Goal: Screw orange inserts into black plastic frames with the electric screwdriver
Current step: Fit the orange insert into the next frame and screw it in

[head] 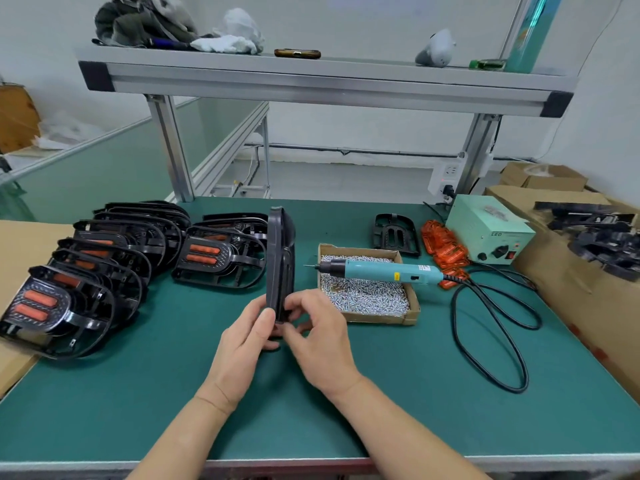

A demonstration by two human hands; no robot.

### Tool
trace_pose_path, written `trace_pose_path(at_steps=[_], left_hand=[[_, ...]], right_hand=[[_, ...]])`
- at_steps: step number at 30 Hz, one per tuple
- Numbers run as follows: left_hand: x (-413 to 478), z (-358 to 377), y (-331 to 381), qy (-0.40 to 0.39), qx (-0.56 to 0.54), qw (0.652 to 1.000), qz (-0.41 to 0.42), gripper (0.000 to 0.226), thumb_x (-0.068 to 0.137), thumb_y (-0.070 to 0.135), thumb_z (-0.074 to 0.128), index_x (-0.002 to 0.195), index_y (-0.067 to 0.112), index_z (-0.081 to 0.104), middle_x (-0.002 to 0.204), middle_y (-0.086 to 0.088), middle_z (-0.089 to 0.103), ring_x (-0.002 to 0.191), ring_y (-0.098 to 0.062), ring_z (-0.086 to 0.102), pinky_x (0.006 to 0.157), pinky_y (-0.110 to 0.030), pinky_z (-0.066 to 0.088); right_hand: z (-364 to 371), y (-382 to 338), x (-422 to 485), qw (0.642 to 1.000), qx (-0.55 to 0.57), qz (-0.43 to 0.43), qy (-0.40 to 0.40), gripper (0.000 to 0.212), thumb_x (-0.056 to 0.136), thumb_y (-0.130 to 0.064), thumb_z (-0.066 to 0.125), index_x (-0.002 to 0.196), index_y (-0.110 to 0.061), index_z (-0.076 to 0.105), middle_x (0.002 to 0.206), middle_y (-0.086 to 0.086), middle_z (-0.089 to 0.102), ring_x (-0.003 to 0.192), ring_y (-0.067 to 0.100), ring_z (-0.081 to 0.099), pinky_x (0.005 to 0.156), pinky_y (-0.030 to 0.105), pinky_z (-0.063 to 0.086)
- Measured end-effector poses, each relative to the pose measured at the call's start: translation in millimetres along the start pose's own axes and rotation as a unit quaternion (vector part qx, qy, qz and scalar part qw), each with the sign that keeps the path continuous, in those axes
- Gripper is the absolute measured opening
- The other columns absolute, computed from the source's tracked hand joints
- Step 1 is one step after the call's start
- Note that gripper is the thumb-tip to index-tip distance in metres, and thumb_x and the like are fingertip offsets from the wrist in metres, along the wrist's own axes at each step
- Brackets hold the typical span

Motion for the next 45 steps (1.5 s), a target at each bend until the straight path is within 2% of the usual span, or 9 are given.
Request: trace_pose_path(at_steps=[9,14,18,22,25,28,34,38,45], left_hand=[[-2.3,1.7,4.3,-0.016,-0.016,1.0,-0.006,0.078,0.072,0.062,0.062,0.141,0.031,0.044,0.115,0.007,0.07,0.11,-0.009,0.064,0.092,-0.032,0.052],[-6.5,-1.6,12.7,0.032,0.015,0.999,0.011,0.086,0.069,0.059,0.066,0.145,0.035,0.035,0.132,0.001,0.057,0.12,-0.01,0.056,0.104,-0.027,0.044],[-8.9,0.9,15.6,0.016,0.063,0.998,0.018,0.094,0.068,0.056,0.067,0.151,0.032,0.029,0.145,0.01,0.041,0.136,-0.012,0.043,0.117,-0.04,0.033],[-10.8,6.4,18.7,-0.019,0.102,0.994,0.022,0.095,0.065,0.053,0.065,0.151,0.038,0.027,0.141,0.024,0.034,0.135,0.0,0.039,0.116,-0.029,0.03],[-10.1,10.6,19.0,-0.057,0.152,0.986,0.032,0.096,0.064,0.051,0.064,0.151,0.038,0.025,0.144,0.022,0.032,0.137,0.003,0.033,0.115,-0.022,0.026],[-10.2,15.7,19.4,-0.094,0.203,0.974,0.043,0.094,0.065,0.053,0.063,0.15,0.043,0.024,0.145,0.022,0.032,0.136,0.008,0.03,0.111,-0.013,0.023],[-9.9,15.8,16.7,-0.112,0.207,0.971,0.03,0.094,0.065,0.052,0.059,0.151,0.048,0.021,0.147,0.026,0.032,0.138,0.007,0.03,0.11,-0.021,0.027],[-9.9,14.6,13.6,-0.117,0.187,0.975,0.017,0.089,0.069,0.053,0.054,0.151,0.052,0.019,0.147,0.037,0.026,0.138,0.016,0.023,0.11,-0.019,0.023],[-8.0,10.8,10.6,-0.081,0.172,0.982,0.009,0.081,0.077,0.07,0.047,0.152,0.047,0.024,0.146,0.032,0.033,0.137,0.015,0.025,0.107,-0.013,0.021]], right_hand=[[3.0,3.4,-5.4,0.999,0.041,0.007,-0.031,0.019,0.081,-0.003,0.069,0.098,-0.013,0.068,0.095,-0.007,0.064,0.089,0.002,0.06,0.071,0.016,0.05],[5.7,2.7,-8.2,0.993,0.093,0.036,-0.065,0.041,0.083,0.004,0.056,0.116,-0.02,0.065,0.108,-0.02,0.069,0.105,0.004,0.066,0.08,0.017,0.051],[-8.9,13.1,-5.6,0.978,0.176,0.1,0.038,0.03,0.09,-0.005,0.048,0.115,-0.017,0.058,0.1,-0.001,0.073,0.094,0.016,0.07,0.079,0.04,0.058],[-34.0,20.3,1.1,0.946,0.25,0.131,0.159,0.027,0.098,-0.036,0.048,0.121,-0.023,0.055,0.105,0.002,0.072,0.093,0.019,0.069,0.069,0.033,0.055],[-47.3,24.7,6.0,0.933,0.277,0.135,0.187,0.045,0.096,-0.05,0.048,0.137,-0.029,0.051,0.124,0.001,0.068,0.113,0.018,0.065,0.087,0.035,0.055],[-56.2,30.5,10.0,0.92,0.312,0.139,0.193,0.049,0.094,-0.052,0.052,0.141,-0.038,0.053,0.142,0.001,0.058,0.138,0.023,0.048,0.118,0.05,0.034],[-59.1,34.8,11.9,0.915,0.313,0.172,0.186,0.046,0.085,-0.046,0.062,0.125,-0.023,0.069,0.134,0.007,0.064,0.129,0.029,0.056,0.115,0.06,0.035],[-60.4,40.9,11.4,0.914,0.28,0.19,0.222,0.037,0.078,-0.039,0.065,0.106,-0.017,0.074,0.119,0.02,0.065,0.118,0.035,0.058,0.11,0.054,0.042],[-61.6,43.5,11.3,0.938,0.213,0.162,0.219,0.013,0.076,-0.014,0.059,0.083,-0.014,0.071,0.097,0.01,0.064,0.09,0.007,0.06,0.083,0.016,0.044]])
Point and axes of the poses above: each hand's wrist, its own x-axis towards the middle knuckle, its own z-axis out of the palm, y = z × x, the point moved 5 cm from there along x, towards the middle knuckle
